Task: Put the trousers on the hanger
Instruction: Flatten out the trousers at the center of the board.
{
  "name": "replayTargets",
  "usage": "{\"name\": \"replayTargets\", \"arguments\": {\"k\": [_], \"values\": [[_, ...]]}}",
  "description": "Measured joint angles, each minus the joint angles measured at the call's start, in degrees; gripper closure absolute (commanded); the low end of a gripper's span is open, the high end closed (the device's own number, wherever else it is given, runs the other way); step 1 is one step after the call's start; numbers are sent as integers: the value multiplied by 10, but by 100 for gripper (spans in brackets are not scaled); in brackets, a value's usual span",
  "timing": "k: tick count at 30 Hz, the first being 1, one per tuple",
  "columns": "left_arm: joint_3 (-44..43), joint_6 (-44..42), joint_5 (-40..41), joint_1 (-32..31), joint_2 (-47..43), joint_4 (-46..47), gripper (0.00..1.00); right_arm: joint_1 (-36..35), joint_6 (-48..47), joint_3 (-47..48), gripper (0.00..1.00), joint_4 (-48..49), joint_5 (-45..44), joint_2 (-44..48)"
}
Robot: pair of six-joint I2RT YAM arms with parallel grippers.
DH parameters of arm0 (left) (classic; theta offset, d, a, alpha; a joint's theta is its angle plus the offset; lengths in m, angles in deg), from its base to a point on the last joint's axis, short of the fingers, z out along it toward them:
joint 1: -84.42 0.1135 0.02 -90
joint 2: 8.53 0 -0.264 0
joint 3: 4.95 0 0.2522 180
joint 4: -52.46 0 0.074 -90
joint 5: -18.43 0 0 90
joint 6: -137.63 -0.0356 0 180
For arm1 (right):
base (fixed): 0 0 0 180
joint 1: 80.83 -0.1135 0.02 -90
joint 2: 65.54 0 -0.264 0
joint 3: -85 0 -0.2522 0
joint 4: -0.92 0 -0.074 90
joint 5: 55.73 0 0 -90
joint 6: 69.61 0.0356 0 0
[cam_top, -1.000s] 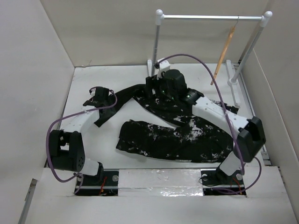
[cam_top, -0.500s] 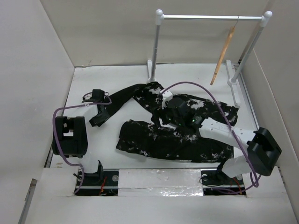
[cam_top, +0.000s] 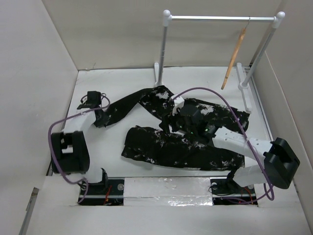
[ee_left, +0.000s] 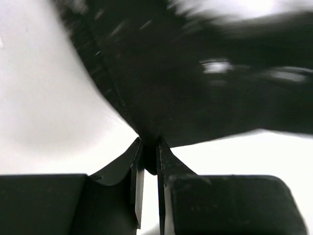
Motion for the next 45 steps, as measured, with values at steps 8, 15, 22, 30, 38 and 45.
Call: {"name": "replayTargets", "arguments": {"k": [8, 15, 22, 30, 38, 45], "values": [[-103, 49, -158, 2, -226, -67, 100, 8, -4, 0, 49, -4, -6, -10], [-247, 130, -177, 9, -305, -94, 94, 42, -3, 13, 74, -15, -9, -37], [-247, 211, -94, 9, -272, -49, 92, 60, -3, 41, 70, -36, -13, -51], [-255, 236, 3, 75, -85, -3, 92, 72, 2, 27, 71, -47, -28, -37], [-308, 206, 12, 149, 83, 28, 39, 76, 9, -4, 71, -57, -35, 20], [-328, 125, -8, 105, 131, 49, 45, 47, 23, -37, 97, -65, -37, 52]]}}
